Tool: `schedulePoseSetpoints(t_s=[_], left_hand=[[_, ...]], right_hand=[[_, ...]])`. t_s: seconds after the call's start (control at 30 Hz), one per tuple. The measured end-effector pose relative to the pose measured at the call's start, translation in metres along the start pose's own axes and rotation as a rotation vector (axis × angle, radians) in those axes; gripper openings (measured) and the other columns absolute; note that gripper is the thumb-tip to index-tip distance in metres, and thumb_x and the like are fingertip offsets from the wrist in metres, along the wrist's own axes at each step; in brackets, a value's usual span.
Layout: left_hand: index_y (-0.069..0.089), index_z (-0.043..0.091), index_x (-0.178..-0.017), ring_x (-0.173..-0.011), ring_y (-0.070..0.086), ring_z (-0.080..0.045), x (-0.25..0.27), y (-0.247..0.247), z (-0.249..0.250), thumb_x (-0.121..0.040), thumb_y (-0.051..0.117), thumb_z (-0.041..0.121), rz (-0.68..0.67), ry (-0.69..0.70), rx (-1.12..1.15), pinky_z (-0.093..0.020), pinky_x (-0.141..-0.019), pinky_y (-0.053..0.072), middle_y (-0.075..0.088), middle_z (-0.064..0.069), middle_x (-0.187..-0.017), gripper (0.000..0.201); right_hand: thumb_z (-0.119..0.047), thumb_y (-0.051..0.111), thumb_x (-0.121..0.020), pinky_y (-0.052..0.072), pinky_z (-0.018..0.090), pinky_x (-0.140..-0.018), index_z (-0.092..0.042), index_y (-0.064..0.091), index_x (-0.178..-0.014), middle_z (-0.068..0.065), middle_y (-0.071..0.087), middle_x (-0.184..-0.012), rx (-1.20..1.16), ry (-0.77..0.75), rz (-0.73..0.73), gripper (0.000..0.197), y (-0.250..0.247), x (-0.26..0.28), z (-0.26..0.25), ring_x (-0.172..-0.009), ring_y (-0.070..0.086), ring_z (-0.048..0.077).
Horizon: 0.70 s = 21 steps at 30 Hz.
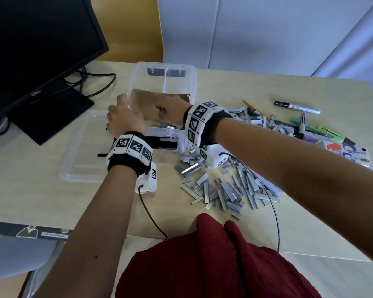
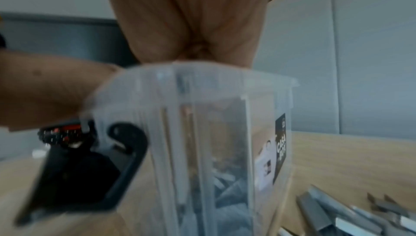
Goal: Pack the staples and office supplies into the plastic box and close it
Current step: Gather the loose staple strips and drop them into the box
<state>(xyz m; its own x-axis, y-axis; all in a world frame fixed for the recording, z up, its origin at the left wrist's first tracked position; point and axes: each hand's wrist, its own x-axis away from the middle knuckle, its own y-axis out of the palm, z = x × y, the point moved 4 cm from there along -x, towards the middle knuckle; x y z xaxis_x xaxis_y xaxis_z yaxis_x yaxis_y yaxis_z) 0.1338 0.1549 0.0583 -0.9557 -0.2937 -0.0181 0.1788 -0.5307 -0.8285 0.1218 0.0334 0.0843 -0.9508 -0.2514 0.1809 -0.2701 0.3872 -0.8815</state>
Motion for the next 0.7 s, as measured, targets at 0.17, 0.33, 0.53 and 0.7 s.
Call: schedulePoseSetpoints(t_s=[0.17, 0.33, 0.53, 0.7], left_hand=[[0.037, 0.026, -0.138, -0.12, 0.047, -0.031, 0.002, -0.001, 0.001, -0.09, 0.042, 0.005, 0.016, 0.021, -0.02, -0.04, -0.095, 0.038, 0.047, -0.014, -0.131, 0.053], [0.039, 0.021, -0.137, -0.127, 0.038, -0.03, 0.004, -0.003, 0.005, -0.089, 0.042, 0.002, -0.001, 0.042, -0.052, -0.042, -0.099, 0.033, 0.043, -0.013, -0.135, 0.052], [0.057, 0.0, -0.115, -0.114, 0.048, -0.033, 0.054, 0.0, 0.048, -0.078, 0.049, -0.013, 0.066, 0.704, 0.016, -0.039, -0.091, 0.041, 0.049, -0.019, -0.124, 0.041], [0.058, -0.003, -0.083, -0.055, 0.052, -0.025, 0.114, 0.03, 0.068, -0.083, 0.033, 0.014, -0.235, 1.07, 0.143, -0.027, -0.049, 0.04, 0.057, -0.017, -0.081, 0.03]], right_hand=[[-0.008, 0.041, -0.093, 0.043, 0.025, -0.054, 0.0, 0.057, -0.078, 0.006, 0.056, -0.076, 0.155, 0.038, -0.118, 0.024, 0.002, 0.004, -0.002, -0.07, 0.051, 0.024], [-0.006, 0.045, -0.088, 0.042, 0.027, -0.077, -0.006, 0.058, -0.09, 0.017, 0.06, -0.109, -0.08, -0.01, 0.094, 0.014, -0.017, 0.023, 0.009, -0.101, 0.055, 0.029], [-0.004, 0.049, -0.085, 0.034, 0.01, -0.055, -0.002, 0.059, -0.088, 0.004, 0.059, -0.076, -0.351, 0.149, 0.5, 0.01, -0.025, 0.083, 0.061, -0.069, 0.048, 0.014], [-0.006, 0.05, -0.088, 0.037, 0.01, -0.068, -0.006, 0.06, -0.088, -0.004, 0.057, -0.075, -0.209, 0.28, 0.138, 0.009, 0.019, 0.13, 0.092, -0.073, 0.05, 0.012]])
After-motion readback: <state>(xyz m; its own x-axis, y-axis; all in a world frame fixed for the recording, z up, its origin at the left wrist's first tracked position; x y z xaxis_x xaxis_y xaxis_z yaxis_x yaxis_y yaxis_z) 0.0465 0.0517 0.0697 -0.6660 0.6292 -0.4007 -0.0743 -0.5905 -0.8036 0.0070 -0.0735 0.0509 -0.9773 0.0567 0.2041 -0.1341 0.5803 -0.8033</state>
